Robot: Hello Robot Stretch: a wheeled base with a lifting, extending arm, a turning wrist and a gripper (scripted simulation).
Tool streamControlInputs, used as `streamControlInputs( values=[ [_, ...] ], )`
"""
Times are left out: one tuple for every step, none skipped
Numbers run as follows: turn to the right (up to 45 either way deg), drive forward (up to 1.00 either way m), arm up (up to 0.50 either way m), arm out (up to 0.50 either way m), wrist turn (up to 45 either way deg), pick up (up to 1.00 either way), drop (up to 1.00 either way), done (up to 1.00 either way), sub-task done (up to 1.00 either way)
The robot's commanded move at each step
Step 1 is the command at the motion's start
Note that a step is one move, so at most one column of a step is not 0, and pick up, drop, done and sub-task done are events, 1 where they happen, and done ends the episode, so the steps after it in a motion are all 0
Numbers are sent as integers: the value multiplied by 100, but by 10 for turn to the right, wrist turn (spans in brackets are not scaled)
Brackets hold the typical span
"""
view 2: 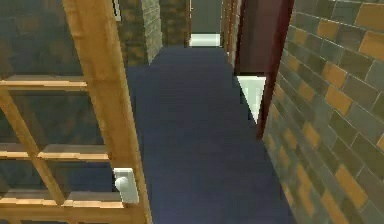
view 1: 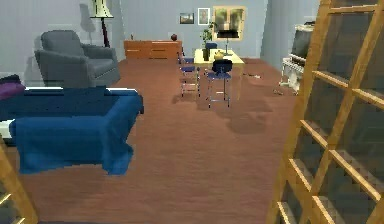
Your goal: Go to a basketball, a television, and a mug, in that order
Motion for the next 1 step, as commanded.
streamControlInputs(
  values=[
    [0, 100, 0, 0, 0, 0, 0, 0, 0]
  ],
)
